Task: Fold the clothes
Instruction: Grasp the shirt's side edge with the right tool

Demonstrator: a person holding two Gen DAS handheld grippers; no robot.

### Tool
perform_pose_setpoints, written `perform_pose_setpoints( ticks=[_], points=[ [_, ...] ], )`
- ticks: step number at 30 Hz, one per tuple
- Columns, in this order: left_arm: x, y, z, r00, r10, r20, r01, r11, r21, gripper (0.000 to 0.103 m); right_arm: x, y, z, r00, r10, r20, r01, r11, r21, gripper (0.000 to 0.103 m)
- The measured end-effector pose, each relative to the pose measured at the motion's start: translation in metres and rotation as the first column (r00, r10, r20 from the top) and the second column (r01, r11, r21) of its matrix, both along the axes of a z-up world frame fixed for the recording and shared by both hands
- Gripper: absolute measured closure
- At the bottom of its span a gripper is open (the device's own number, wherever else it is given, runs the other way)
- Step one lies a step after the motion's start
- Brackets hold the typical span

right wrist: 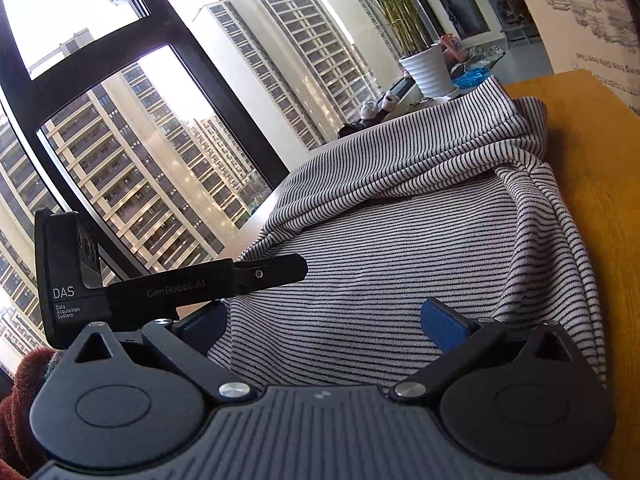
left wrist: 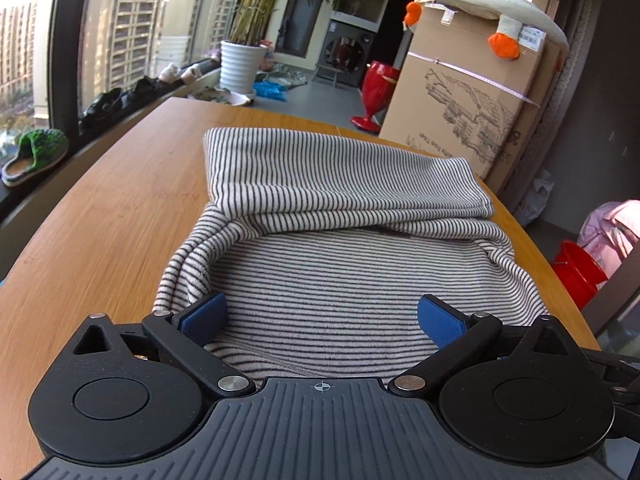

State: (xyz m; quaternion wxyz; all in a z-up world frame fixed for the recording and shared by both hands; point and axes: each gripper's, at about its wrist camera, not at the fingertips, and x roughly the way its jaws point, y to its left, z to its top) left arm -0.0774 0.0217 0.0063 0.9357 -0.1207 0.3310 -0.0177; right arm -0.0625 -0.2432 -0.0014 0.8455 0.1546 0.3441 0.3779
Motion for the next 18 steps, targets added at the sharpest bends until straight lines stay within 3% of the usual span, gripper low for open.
perform_pose_setpoints(
  ticks=[7, 14, 18],
  points=[
    [0.013, -0.005, -0.003, 0.999, -0.037, -0.005, 0.037, 0.999, 0.032, 0.000, 0.005, 0.008, 0.003, 1.000, 0.025, -0.008, -0.026, 0.998, -0.052, 0.000],
    [0.015, 0.001, -0.005, 0.999, -0.045, 0.011, 0.045, 0.999, -0.007, 0.000, -0.007, 0.037, 0.010, 0.994, 0.083, 0.064, -0.062, 0.959, -0.275, 0.000],
    [0.014, 0.004, -0.006, 0.999, -0.049, 0.018, 0.050, 0.998, -0.026, 0.000, 0.001, 0.027, 0.020, 0.997, 0.041, 0.064, -0.024, 0.967, -0.255, 0.000]
  ],
)
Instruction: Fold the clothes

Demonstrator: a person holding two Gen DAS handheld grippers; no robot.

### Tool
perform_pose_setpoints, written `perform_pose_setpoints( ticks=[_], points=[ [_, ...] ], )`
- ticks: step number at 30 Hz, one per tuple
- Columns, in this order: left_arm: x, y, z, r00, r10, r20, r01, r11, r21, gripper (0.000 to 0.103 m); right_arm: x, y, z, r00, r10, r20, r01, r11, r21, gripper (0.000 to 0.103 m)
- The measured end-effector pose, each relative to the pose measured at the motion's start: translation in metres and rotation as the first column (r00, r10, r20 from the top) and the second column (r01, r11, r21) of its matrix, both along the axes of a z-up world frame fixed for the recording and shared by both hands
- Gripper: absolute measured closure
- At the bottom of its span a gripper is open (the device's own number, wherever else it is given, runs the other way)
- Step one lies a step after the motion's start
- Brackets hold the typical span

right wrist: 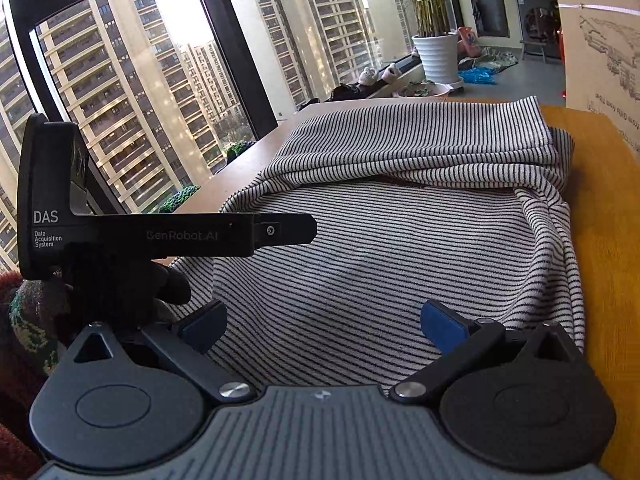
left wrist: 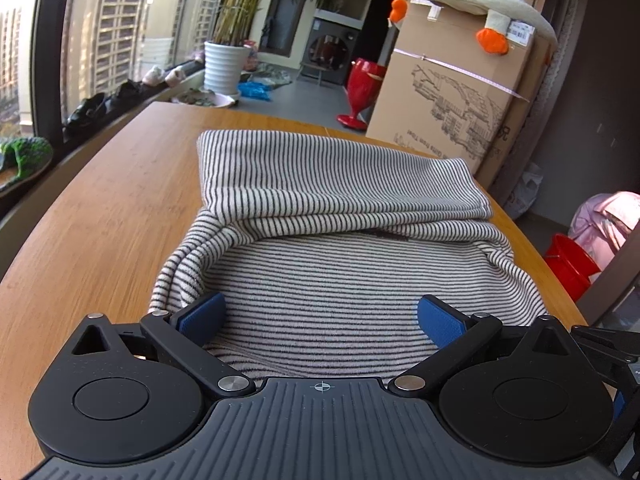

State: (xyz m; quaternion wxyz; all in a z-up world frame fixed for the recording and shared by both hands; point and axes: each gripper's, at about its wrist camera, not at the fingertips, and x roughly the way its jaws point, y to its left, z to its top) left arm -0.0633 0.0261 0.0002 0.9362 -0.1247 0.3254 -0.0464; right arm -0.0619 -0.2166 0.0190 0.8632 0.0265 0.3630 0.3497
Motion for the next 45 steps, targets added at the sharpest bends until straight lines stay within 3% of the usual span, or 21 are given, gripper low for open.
perform_pose_setpoints(
  ticks=[3, 8, 9, 10, 12, 14, 16, 18, 19, 21, 27, 30, 32, 34, 37, 40, 42, 45],
  points=[
    [-0.001, 0.005, -0.001, 1.000, 0.014, 0.010, -0.013, 0.999, -0.037, 0.000, 0.017, -0.019, 0.017, 0.993, -0.100, 0.064, 0.098, 0.995, 0.024, 0.000],
    [0.000, 0.000, -0.001, 1.000, 0.009, 0.005, -0.009, 1.000, -0.011, 0.000, 0.067, -0.039, 0.035, 0.950, -0.275, 0.146, 0.272, 0.962, 0.041, 0.001],
    [0.000, 0.000, -0.001, 1.000, 0.010, 0.005, -0.010, 1.000, -0.011, 0.000, 0.080, -0.040, 0.037, 0.938, -0.309, 0.153, 0.307, 0.951, 0.037, 0.010],
    [0.000, 0.000, -0.001, 1.000, 0.010, 0.005, -0.010, 1.000, -0.011, 0.000, 0.093, -0.041, 0.037, 0.928, -0.339, 0.157, 0.338, 0.941, 0.030, 0.026],
    [0.000, 0.000, -0.001, 1.000, 0.010, 0.005, -0.010, 1.000, -0.010, 0.000, 0.112, -0.038, 0.031, 0.917, -0.369, 0.150, 0.373, 0.928, 0.004, 0.041],
    [0.000, 0.000, -0.001, 1.000, 0.010, 0.007, -0.010, 1.000, -0.014, 0.000, 0.129, -0.033, 0.020, 0.910, -0.392, 0.133, 0.398, 0.917, -0.018, 0.042],
    [0.000, 0.002, -0.002, 1.000, 0.011, 0.010, -0.011, 1.000, -0.022, 0.000, 0.141, -0.026, 0.007, 0.925, -0.372, 0.075, 0.375, 0.926, -0.033, 0.035],
    [-0.001, 0.004, -0.002, 1.000, 0.012, 0.013, -0.011, 0.999, -0.035, 0.000, 0.143, -0.017, -0.003, 0.928, -0.367, 0.056, 0.370, 0.927, -0.058, 0.040],
    [-0.001, 0.004, -0.002, 1.000, 0.012, 0.015, -0.012, 0.999, -0.039, 0.000, 0.141, -0.012, -0.004, 0.928, -0.365, 0.073, 0.370, 0.926, -0.076, 0.059],
    [-0.001, 0.005, -0.002, 1.000, 0.013, 0.017, -0.012, 0.999, -0.046, 0.000, 0.129, -0.003, 0.005, 0.931, -0.337, 0.142, 0.351, 0.932, -0.088, 0.079],
    [-0.001, 0.007, -0.002, 1.000, 0.014, 0.019, -0.013, 0.998, -0.053, 0.000, 0.104, -0.016, 0.053, 0.907, -0.342, 0.246, 0.345, 0.938, 0.034, 0.080],
    [-0.001, 0.007, -0.003, 1.000, 0.014, 0.020, -0.013, 0.998, -0.056, 0.000, 0.107, -0.023, 0.034, 0.912, -0.362, 0.194, 0.372, 0.928, -0.016, 0.079],
    [-0.001, 0.006, -0.003, 1.000, 0.013, 0.018, -0.012, 0.999, -0.051, 0.000, 0.113, -0.029, 0.008, 0.919, -0.380, 0.107, 0.389, 0.918, -0.079, 0.075],
    [0.001, 0.006, -0.002, 1.000, 0.006, 0.012, -0.006, 0.999, -0.051, 0.000, 0.111, -0.041, -0.002, 0.911, -0.407, 0.066, 0.410, 0.911, -0.051, 0.061],
    [0.007, 0.010, 0.012, 1.000, 0.006, -0.019, -0.008, 0.997, -0.072, 0.000, 0.108, -0.048, 0.013, 0.905, -0.415, 0.095, 0.416, 0.909, 0.003, 0.061],
    [0.017, 0.010, 0.037, 0.997, -0.017, 0.071, 0.025, 0.994, -0.110, 0.000, 0.110, -0.043, 0.033, 0.920, -0.370, 0.127, 0.367, 0.929, 0.052, 0.061],
    [0.032, 0.005, 0.048, 0.989, -0.038, 0.140, 0.051, 0.995, -0.091, 0.000, 0.119, -0.039, 0.035, 0.933, -0.348, 0.091, 0.340, 0.936, 0.086, 0.061],
    [0.065, 0.002, 0.032, 0.992, -0.050, 0.113, 0.059, 0.995, -0.081, 0.000, 0.136, -0.034, 0.011, 0.934, -0.356, 0.010, 0.355, 0.933, 0.057, 0.061]
  ],
)
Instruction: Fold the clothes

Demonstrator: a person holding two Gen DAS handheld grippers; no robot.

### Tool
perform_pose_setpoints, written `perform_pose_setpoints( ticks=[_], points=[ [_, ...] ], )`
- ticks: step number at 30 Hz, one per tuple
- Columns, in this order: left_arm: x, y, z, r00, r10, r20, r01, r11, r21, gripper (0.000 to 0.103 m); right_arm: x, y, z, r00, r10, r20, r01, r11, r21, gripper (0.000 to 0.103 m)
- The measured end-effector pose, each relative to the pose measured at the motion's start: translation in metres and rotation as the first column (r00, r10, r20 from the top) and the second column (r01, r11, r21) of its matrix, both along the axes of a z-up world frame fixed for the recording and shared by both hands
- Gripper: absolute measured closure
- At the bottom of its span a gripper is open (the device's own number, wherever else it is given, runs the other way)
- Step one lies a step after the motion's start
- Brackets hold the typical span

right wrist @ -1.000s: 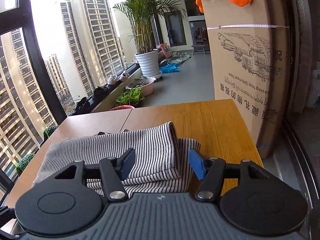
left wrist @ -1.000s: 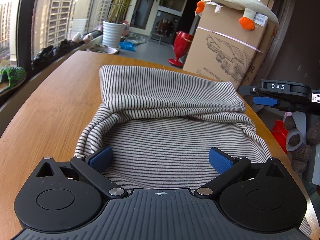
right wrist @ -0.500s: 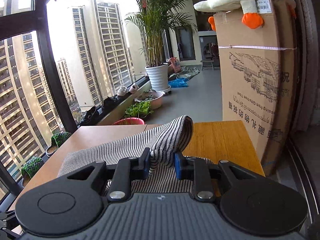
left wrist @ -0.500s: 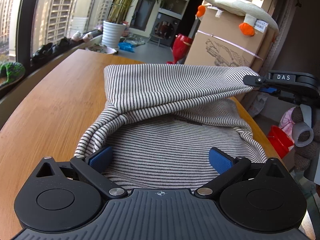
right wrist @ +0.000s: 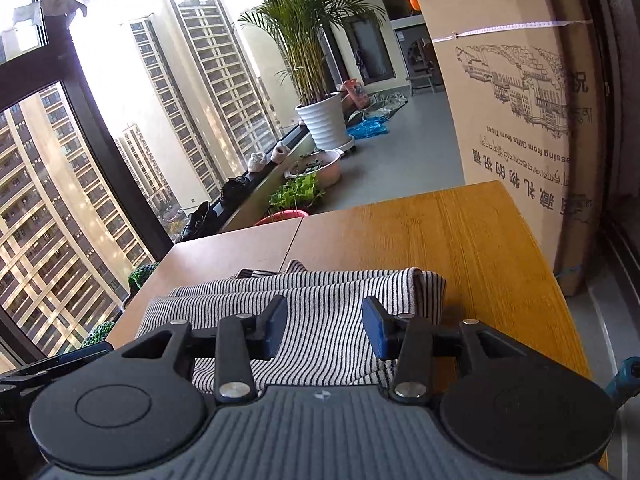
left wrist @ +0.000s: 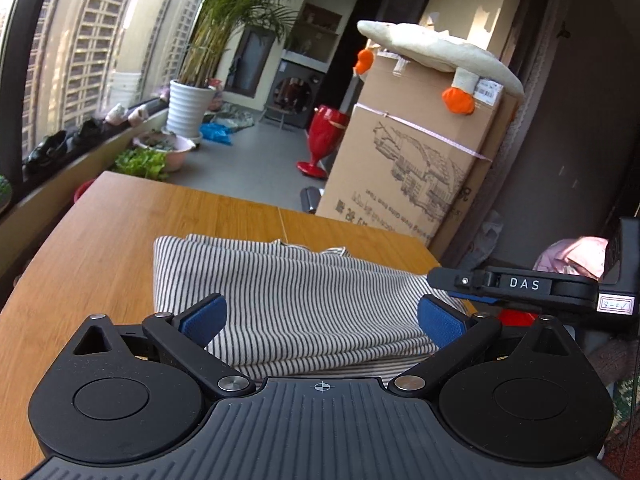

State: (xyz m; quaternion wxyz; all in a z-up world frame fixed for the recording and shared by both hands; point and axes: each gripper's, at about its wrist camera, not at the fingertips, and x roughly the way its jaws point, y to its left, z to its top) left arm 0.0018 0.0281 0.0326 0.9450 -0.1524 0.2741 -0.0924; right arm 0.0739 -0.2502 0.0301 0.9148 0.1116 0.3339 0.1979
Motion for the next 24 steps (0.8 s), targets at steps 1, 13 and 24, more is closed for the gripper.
perform_pose_setpoints(
  ticks=[1, 13, 24],
  points=[
    [0.010, 0.001, -0.009, 0.999, 0.001, -0.037, -0.001, 1.000, 0.000, 0.000, 0.005, 0.001, -0.011, 0.999, -0.011, -0.039, 0.010, 1.000, -0.023, 0.064],
    [0.014, 0.005, -0.037, 0.998, 0.004, -0.069, -0.005, 1.000, -0.004, 0.000, 0.073, 0.062, 0.023, 0.990, 0.143, 0.018, -0.140, 0.985, -0.099, 0.060],
    [0.013, 0.007, -0.037, 0.998, 0.001, -0.063, -0.002, 1.000, -0.017, 0.000, 0.099, 0.087, -0.009, 0.980, 0.152, -0.129, -0.162, 0.984, -0.071, 0.094]
  ],
)
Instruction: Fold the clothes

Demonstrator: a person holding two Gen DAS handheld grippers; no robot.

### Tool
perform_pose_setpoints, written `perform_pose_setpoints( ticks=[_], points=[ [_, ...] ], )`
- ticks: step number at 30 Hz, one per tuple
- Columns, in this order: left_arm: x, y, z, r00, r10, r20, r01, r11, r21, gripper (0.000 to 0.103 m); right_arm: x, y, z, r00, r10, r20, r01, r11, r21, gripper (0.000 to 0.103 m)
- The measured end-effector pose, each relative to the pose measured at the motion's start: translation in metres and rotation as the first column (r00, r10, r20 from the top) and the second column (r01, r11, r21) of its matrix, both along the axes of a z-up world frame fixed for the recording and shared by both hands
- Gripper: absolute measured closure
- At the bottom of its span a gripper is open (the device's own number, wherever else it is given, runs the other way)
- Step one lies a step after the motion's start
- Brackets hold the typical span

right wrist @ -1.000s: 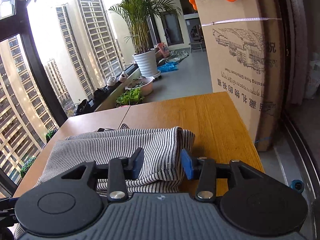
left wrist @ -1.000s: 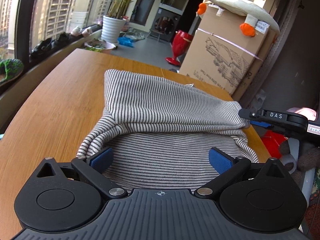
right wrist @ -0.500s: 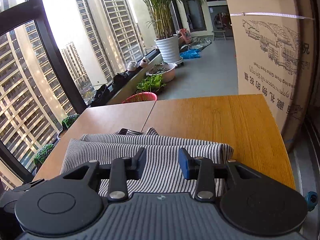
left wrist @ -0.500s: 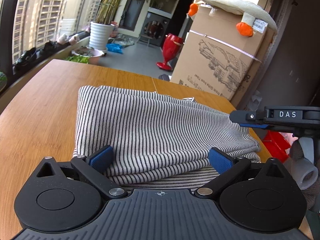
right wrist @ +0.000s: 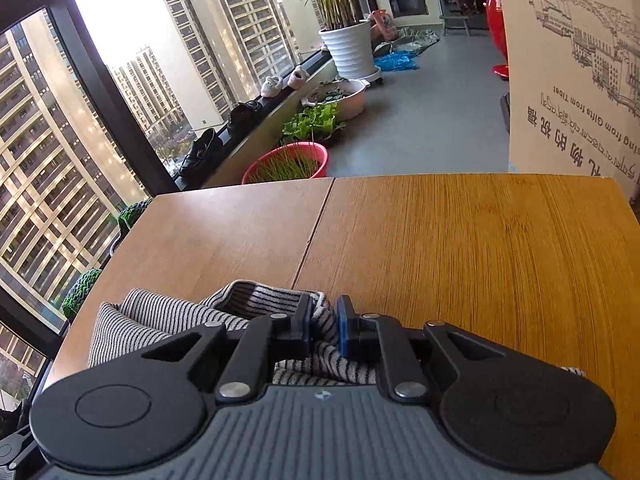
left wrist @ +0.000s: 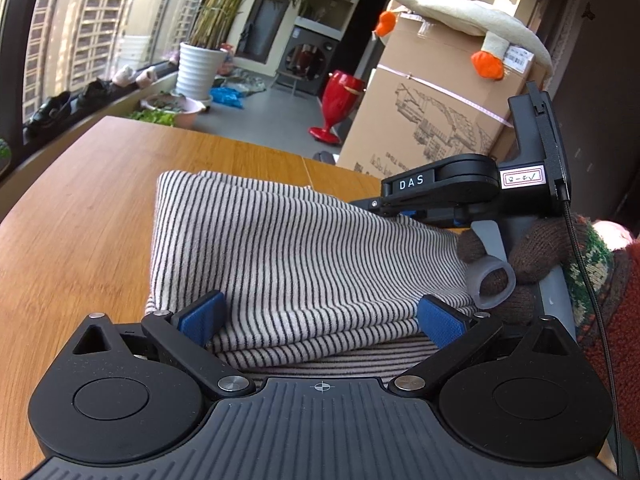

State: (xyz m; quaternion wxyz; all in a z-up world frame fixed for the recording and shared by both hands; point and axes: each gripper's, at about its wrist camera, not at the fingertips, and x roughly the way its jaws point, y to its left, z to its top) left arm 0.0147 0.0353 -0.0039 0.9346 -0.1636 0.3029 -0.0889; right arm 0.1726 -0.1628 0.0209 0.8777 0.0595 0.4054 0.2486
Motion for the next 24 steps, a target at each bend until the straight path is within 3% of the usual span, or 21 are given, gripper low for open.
perform_pose_setpoints(
  ticks=[3, 5, 8, 12, 14, 16, 20, 24],
  points=[
    [-0.005, 0.005, 0.002, 1.000, 0.008, 0.009, -0.008, 1.000, -0.028, 0.000, -0.028, -0.013, 0.035, 0.999, 0.032, 0.043, -0.036, 0.995, 0.092, 0.097],
    [-0.013, 0.007, 0.009, 1.000, -0.009, -0.003, 0.009, 1.000, 0.006, 0.000, -0.059, -0.026, 0.060, 0.995, 0.066, 0.077, -0.078, 0.983, 0.169, 0.097],
    [-0.041, 0.024, 0.020, 0.999, 0.013, 0.037, -0.013, 1.000, -0.022, 0.000, -0.113, -0.045, 0.073, 0.987, 0.126, 0.097, -0.146, 0.963, 0.229, 0.097],
    [-0.076, 0.054, 0.026, 0.995, 0.084, 0.045, -0.078, 0.989, -0.125, 0.000, -0.154, -0.049, 0.028, 0.988, 0.150, -0.024, -0.142, 0.972, 0.189, 0.098],
    [-0.083, 0.060, 0.031, 0.992, 0.124, 0.041, -0.118, 0.985, -0.125, 0.000, -0.163, -0.042, 0.001, 0.989, 0.132, -0.059, -0.122, 0.981, 0.153, 0.098],
    [-0.086, 0.058, 0.044, 0.988, 0.137, 0.066, -0.130, 0.987, -0.091, 0.000, -0.168, -0.039, -0.008, 0.992, 0.118, -0.038, -0.110, 0.979, 0.174, 0.102],
    [-0.085, 0.041, 0.078, 0.971, 0.142, 0.190, -0.143, 0.990, -0.010, 0.000, -0.171, -0.039, -0.010, 0.995, 0.103, 0.001, -0.101, 0.978, 0.183, 0.102],
    [-0.082, 0.017, 0.094, 0.951, 0.088, 0.295, -0.086, 0.996, -0.022, 0.001, -0.173, -0.044, -0.012, 0.994, 0.103, 0.022, -0.106, 0.976, 0.190, 0.102]
  ],
)
